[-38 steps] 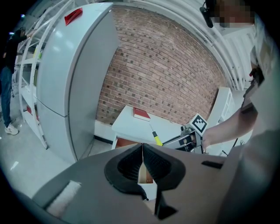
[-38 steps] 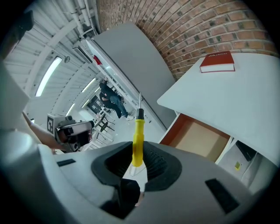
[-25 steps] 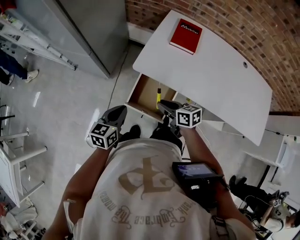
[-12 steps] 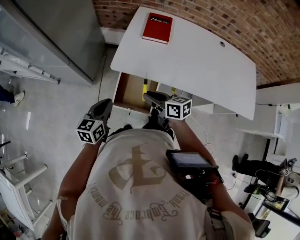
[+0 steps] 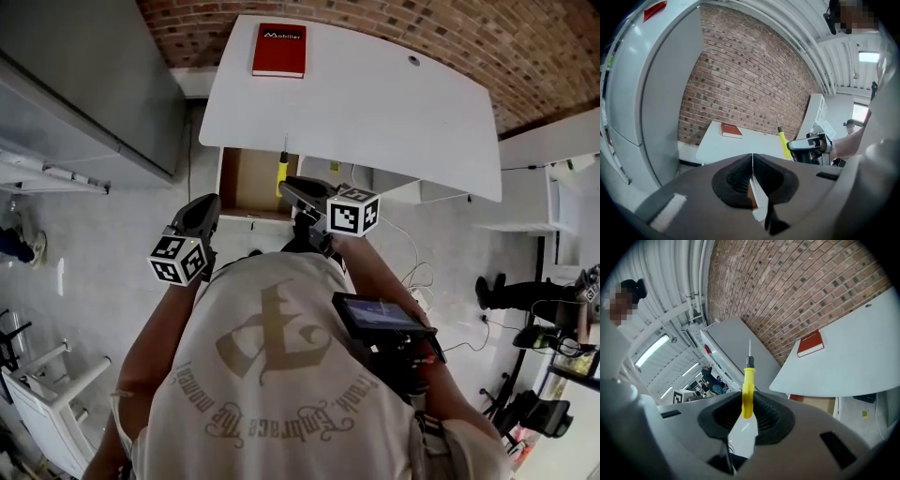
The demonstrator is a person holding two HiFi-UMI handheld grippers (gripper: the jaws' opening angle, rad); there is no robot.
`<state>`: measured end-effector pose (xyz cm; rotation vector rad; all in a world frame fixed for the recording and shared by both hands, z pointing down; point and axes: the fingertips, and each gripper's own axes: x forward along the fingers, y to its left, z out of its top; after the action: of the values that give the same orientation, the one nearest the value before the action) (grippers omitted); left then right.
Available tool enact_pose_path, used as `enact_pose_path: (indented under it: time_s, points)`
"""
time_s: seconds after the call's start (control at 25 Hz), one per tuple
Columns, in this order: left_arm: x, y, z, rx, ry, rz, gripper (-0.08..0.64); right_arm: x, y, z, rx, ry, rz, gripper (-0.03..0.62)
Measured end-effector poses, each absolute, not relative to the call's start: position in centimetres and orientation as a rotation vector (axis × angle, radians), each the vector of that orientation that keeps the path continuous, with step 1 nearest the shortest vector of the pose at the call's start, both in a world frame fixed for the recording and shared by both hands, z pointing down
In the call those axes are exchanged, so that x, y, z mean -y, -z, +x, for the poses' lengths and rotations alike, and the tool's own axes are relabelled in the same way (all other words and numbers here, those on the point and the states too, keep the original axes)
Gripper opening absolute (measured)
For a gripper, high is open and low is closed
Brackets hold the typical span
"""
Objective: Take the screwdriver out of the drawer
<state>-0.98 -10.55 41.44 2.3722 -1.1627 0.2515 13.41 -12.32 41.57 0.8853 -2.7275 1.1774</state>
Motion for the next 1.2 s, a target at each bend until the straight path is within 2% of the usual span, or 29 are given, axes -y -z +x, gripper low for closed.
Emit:
enact_pose_path:
  time_s: [0.64, 1.2]
  points:
    - [10.5, -41.2, 2.6, 1.062, -0.290, 2.439, 0.009, 12.3, -40.9, 16.1, 2.772, -1.290, 1.057, 0.051]
    - [11.2, -41.5, -0.1, 1.092, -0.277, 2.416, 0.009, 13.0, -41.1, 14.0, 2.769, -1.328, 1.043, 0.051]
